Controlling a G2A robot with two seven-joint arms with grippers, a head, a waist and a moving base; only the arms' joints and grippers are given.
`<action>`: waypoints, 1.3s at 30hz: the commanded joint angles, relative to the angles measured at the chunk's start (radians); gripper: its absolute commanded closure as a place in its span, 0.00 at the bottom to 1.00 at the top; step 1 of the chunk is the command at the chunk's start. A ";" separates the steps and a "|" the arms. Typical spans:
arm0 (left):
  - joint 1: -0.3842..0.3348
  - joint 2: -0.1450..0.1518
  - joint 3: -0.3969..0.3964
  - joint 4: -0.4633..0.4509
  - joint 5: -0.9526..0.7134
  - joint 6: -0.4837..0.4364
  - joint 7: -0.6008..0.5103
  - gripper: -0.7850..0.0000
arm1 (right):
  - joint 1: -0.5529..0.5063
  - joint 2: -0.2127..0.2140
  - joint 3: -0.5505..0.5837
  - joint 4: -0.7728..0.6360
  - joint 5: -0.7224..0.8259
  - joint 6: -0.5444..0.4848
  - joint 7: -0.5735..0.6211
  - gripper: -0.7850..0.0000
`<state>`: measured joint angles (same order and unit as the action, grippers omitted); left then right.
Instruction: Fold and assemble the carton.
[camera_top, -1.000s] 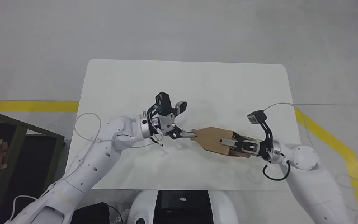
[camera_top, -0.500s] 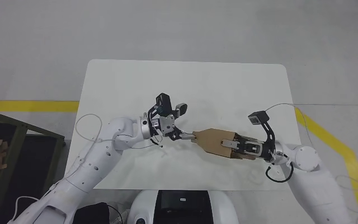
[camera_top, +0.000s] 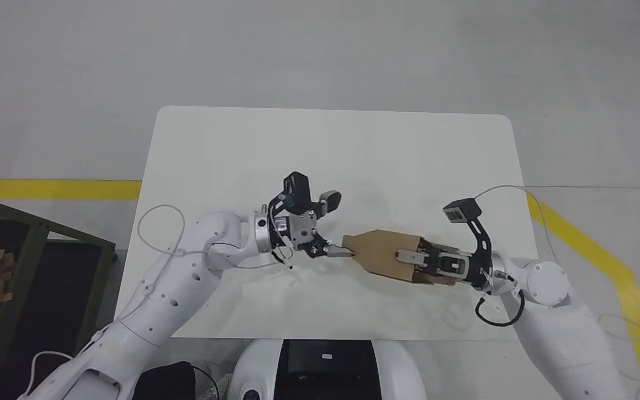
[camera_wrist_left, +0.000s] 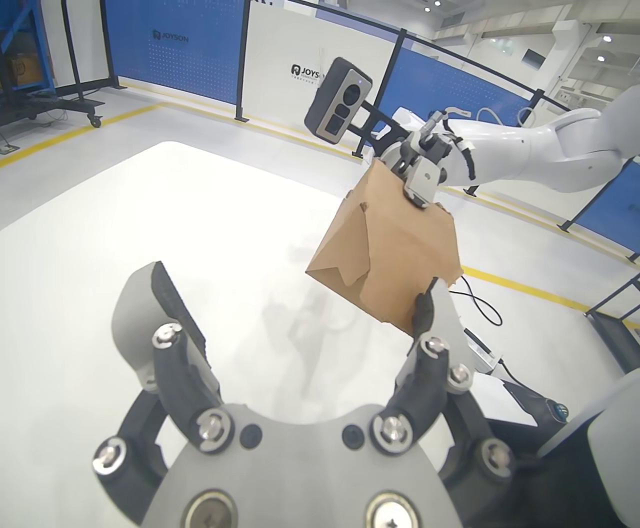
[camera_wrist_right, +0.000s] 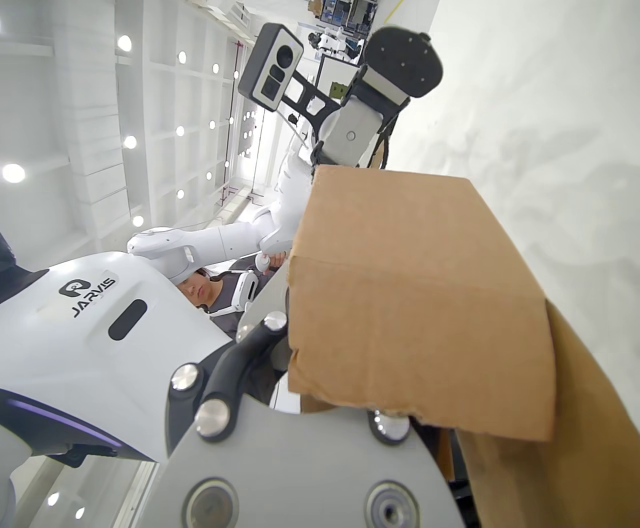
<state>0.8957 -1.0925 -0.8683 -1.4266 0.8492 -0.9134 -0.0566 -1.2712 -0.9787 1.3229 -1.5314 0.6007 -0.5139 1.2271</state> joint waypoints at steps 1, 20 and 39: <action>0.003 -0.002 0.003 -0.003 0.006 -0.001 -0.005 0.00 | 0.000 0.000 0.000 -0.001 0.002 0.000 -0.001 1.00; 0.001 -0.014 -0.014 0.004 0.009 -0.024 -0.006 0.00 | 0.002 -0.001 0.006 0.000 0.012 0.004 -0.003 1.00; -0.014 -0.034 0.001 0.026 0.009 -0.026 -0.017 0.00 | 0.011 -0.010 -0.038 -0.019 0.008 0.012 0.000 1.00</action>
<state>0.8825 -1.1259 -0.8689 -1.3996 0.8582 -0.9368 -0.0712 -1.2615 -0.9885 1.2870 -1.5497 0.6092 -0.5024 1.2281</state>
